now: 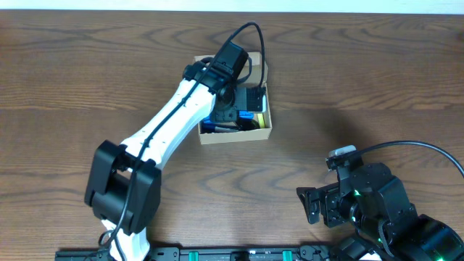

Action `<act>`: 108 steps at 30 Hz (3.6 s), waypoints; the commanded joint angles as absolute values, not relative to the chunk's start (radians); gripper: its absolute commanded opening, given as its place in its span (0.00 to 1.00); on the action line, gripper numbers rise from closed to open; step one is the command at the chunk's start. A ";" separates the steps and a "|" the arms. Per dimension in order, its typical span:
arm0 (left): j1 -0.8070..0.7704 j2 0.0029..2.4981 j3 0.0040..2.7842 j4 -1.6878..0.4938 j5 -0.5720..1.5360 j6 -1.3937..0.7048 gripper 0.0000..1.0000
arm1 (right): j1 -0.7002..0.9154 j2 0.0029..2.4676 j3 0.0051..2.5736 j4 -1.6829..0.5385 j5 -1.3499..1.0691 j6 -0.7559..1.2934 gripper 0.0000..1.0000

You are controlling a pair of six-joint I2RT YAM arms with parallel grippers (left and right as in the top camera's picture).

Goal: Pack container

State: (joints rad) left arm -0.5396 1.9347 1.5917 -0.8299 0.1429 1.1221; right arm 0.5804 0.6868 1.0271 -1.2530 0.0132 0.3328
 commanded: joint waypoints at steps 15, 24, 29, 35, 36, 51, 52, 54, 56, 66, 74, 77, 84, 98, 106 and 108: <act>-0.537 1.974 1.585 -0.804 0.138 1.003 0.47 | 0.590 0.685 1.024 -1.253 0.011 0.344 0.99; -0.538 1.895 1.634 -0.839 0.092 0.826 0.52 | 0.590 0.685 1.024 -1.253 0.011 0.344 0.99; -0.537 1.770 1.743 -1.054 0.150 0.481 0.49 | 0.590 0.685 1.024 -1.254 0.011 0.344 0.99; -0.537 1.549 1.774 -1.266 0.163 0.207 0.30 | 0.590 0.685 1.024 -1.254 0.011 0.344 0.99; -0.537 1.518 1.774 -1.279 0.140 0.187 0.26 | 0.590 0.685 1.024 -1.254 0.011 0.344 0.99; -0.344 1.392 1.774 -1.275 -0.024 0.046 0.06 | 0.590 0.685 1.024 -1.253 0.011 0.344 0.99; -0.331 1.399 1.774 -1.269 -0.022 0.046 0.06 | 0.590 0.685 1.024 -1.253 0.011 0.344 0.99; -0.288 1.423 1.774 -1.248 0.025 0.061 0.06 | 0.590 0.685 1.024 -1.254 0.011 0.344 0.99; -0.238 1.463 1.774 -1.232 0.116 0.079 0.06 | 0.590 0.685 1.024 -1.253 0.011 0.344 0.99; -0.148 1.741 1.771 -1.015 0.270 0.089 0.06 | 0.590 0.686 1.024 -1.104 -0.021 0.344 0.99; -0.081 1.974 1.771 -0.823 0.385 0.006 0.06 | 0.584 0.758 0.939 -0.812 0.131 0.336 0.63; -0.062 2.049 1.771 -0.786 0.386 -0.032 0.06 | 0.550 0.863 0.894 -0.701 0.132 0.336 0.30; -0.043 2.186 1.771 -0.709 0.423 -0.102 0.06 | 0.361 1.203 0.888 -0.467 0.067 0.340 0.01; -0.041 2.323 1.771 -0.567 0.667 -0.241 0.05 | 0.116 1.784 0.891 0.204 -0.469 0.504 0.01; -0.046 2.333 1.771 -0.566 0.728 -0.259 0.06 | 0.121 2.032 1.034 0.326 -0.638 0.581 0.01; -0.051 2.333 1.771 -0.558 0.747 -0.260 0.06 | 0.121 2.076 1.085 0.326 -0.659 0.607 0.01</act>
